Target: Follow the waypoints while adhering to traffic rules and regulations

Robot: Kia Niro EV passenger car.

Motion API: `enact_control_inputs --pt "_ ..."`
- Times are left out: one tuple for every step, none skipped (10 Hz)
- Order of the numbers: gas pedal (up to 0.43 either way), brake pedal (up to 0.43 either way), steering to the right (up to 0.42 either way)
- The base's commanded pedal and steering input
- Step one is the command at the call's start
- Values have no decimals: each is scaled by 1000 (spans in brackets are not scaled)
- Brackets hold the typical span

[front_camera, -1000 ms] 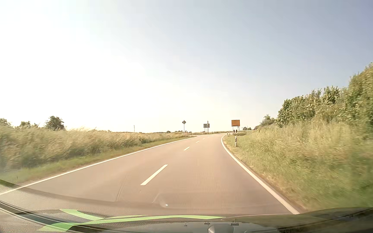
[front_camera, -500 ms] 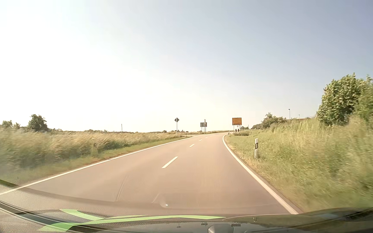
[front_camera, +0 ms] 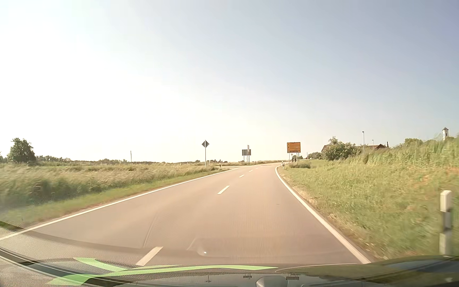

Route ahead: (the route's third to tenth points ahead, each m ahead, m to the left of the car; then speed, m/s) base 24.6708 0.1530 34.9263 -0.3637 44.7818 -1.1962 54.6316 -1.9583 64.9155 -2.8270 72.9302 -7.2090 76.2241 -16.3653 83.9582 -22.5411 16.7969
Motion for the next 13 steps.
enact_control_inputs --pt "0 0 10" --pt "0 0 10" --pt "0 12 10" --pt "0 43 10" --pt "0 67 10" --pt "0 79 11" --pt "0 91 10" --pt "0 98 10" --pt "0 110 10" --pt "0 110 10" --pt "0 110 10" --pt "0 116 10" --pt "0 116 12"
